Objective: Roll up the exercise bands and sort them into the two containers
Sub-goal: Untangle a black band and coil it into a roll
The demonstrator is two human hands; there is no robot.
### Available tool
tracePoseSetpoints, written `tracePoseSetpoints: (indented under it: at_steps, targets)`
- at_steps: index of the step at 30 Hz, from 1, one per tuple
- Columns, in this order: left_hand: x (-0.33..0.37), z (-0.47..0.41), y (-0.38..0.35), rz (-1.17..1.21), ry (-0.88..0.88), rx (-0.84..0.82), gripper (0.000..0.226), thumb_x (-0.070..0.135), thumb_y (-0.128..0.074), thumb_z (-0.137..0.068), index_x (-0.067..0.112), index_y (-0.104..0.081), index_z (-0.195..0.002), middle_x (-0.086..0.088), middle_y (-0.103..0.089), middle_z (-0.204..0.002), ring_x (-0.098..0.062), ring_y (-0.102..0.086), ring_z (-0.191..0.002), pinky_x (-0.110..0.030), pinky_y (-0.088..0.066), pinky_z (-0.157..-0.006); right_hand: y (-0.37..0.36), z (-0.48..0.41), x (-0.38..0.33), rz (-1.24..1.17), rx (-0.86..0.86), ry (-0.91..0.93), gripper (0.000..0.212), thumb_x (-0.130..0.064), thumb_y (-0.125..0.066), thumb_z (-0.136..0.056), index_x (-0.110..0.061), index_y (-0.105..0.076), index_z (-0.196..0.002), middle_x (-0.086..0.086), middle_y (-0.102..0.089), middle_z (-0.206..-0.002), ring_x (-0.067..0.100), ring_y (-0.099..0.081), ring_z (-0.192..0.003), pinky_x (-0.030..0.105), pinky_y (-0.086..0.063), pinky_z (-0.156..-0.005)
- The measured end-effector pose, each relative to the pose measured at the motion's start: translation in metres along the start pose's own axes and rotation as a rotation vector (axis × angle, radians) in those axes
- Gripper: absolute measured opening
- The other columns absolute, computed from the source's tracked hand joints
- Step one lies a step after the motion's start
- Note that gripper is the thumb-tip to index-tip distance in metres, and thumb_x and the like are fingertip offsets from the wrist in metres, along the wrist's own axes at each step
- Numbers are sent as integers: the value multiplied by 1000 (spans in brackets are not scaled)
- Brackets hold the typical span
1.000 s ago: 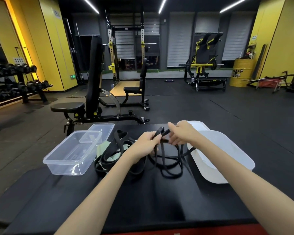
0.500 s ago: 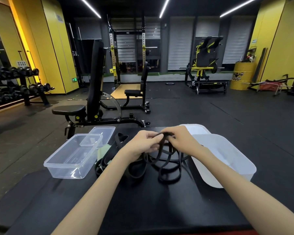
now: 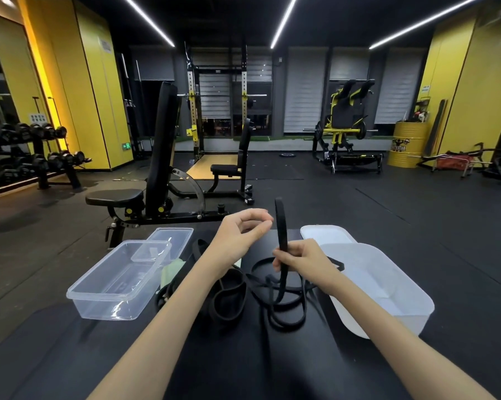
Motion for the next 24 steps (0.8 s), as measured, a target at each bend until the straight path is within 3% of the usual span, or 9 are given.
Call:
tracePoseSetpoints:
  at_steps: [4,7,10,11,13,16,18,21,24]
  targets:
    - [-3,-5,-10,36,29,-57,36,15,-65,-89,22,-53,-122,13,-62,-117,5,-61,-103,-11,-47,-84,-6,7,-9,-63,-55,-7,24,-16,-58,-93,7,-66,-90,7,-69,-73,21,-66,-72,48,-49,-88]
    - [-14,-7,-14,-12,75,-26,50,23,-64,-90,17,-43,-136,5,-57,-129,-3,-57,-115,-18,-46,-93,-8,9,-13,-74,-81,-8,24,-19,-57,-94,2,-66,-90,5,-70,-75,19,-67,-75,47,-50,-88]
    - [-30,-5,-19,39,160,-40,48,47,-50,-94,17,-50,-131,-4,-62,-125,-15,-59,-114,-35,-44,-104,-8,6,-17,-116,-84,-1,23,-18,-54,-96,0,-66,-88,6,-68,-74,17,-65,-72,40,-52,-83]
    - [-37,-2,-21,108,196,-42,53,53,-44,-94,16,-50,-131,-2,-65,-116,-13,-62,-105,-35,-45,-102,-8,3,-17,-135,-80,-3,24,-17,-53,-96,0,-66,-87,6,-68,-74,18,-64,-72,39,-52,-82]
    - [-50,6,-27,224,247,-64,58,56,-34,-89,16,-49,-128,4,-61,-100,-5,-59,-91,-24,-49,-92,-6,-4,-18,-183,-63,-23,26,-18,-52,-96,1,-67,-89,8,-67,-76,18,-64,-73,38,-54,-81]
    - [-70,13,-39,285,296,-193,59,56,-24,-91,22,-48,-134,1,-63,-121,-8,-58,-115,-22,-44,-100,-3,-17,-19,-229,-2,-79,29,-25,-55,-95,-1,-69,-88,7,-67,-71,18,-63,-67,33,-55,-68]
    - [-77,13,-44,249,295,-229,54,51,-15,-98,25,-56,-123,-8,-68,-115,-15,-60,-115,-27,-43,-102,-1,-27,-21,-212,54,-99,32,-27,-56,-94,2,-68,-87,8,-66,-68,18,-62,-63,31,-55,-66]
    - [-90,8,-48,117,277,-183,53,45,-18,-101,17,-63,-108,-4,-72,-97,-14,-66,-99,-22,-47,-89,-1,-40,-15,-198,109,-139,34,-30,-57,-94,1,-67,-85,8,-66,-69,17,-63,-59,29,-56,-62]
    - [-102,7,-54,5,198,-183,40,27,-28,-105,1,-60,-108,-4,-63,-79,-14,-59,-74,-14,-44,-70,-3,-49,-2,-196,126,-167,33,-29,-56,-94,1,-66,-87,7,-66,-70,16,-63,-60,22,-54,-61]
Point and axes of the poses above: each hand's wrist, its own z-axis away from the middle knuckle, its own y-axis out of the back of the hand, x = y × z, the point moved 2 cm from there along -z, towards the middle knuckle
